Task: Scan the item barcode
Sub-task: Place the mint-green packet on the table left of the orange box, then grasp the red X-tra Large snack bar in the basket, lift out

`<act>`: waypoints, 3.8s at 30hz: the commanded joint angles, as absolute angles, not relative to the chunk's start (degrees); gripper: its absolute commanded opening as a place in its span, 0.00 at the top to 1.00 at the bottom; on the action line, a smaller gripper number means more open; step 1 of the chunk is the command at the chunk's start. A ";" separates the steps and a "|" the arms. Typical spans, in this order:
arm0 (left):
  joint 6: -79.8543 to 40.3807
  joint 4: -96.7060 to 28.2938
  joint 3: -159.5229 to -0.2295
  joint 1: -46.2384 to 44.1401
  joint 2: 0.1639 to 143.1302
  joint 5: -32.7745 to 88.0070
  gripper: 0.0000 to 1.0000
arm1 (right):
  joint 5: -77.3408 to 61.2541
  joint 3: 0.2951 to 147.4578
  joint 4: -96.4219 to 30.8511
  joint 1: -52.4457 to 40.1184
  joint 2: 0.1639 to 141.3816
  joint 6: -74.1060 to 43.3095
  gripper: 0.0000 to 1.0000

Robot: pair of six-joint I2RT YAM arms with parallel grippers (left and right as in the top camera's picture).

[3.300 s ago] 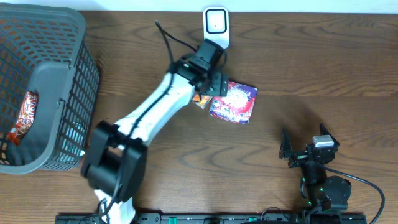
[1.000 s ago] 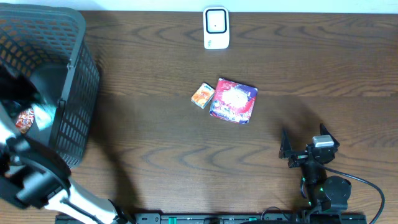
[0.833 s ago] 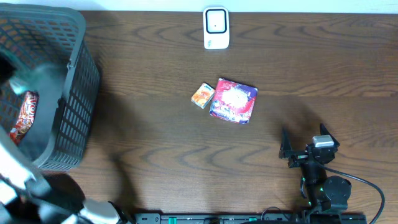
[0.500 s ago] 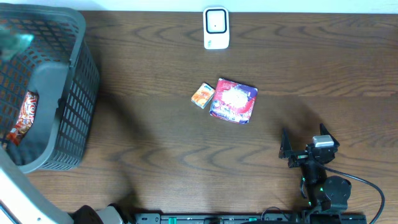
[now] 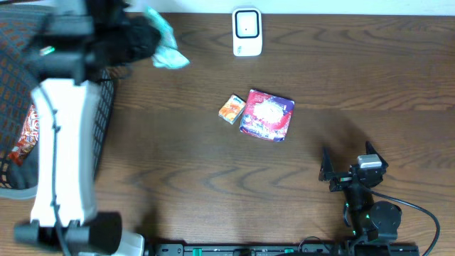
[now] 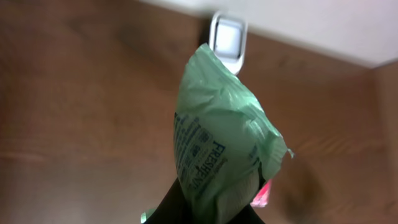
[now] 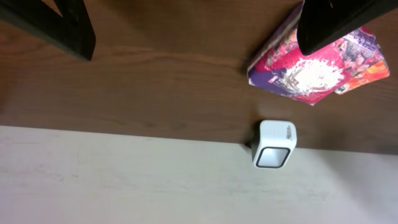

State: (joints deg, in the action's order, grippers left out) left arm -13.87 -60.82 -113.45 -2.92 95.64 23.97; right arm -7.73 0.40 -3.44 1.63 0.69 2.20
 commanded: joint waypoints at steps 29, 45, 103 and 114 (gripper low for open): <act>-12.29 -64.47 -121.45 -11.90 112.12 10.83 0.40 | -7.88 0.32 -3.64 1.28 0.38 2.85 0.01; 16.45 -62.08 -108.73 24.49 99.50 -17.65 0.40 | -7.88 0.32 -3.62 1.28 0.38 2.85 0.01; 36.88 -33.26 -76.29 44.01 114.80 -9.41 0.93 | -7.88 0.32 -3.62 1.28 0.38 2.85 0.01; 22.48 -28.45 -80.40 35.68 94.26 13.15 0.93 | -7.88 0.32 -3.62 1.28 0.38 2.85 0.01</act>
State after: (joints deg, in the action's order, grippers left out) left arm 30.79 -30.50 -78.26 37.41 102.87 4.36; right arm -7.75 0.40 -3.46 1.63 0.69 2.20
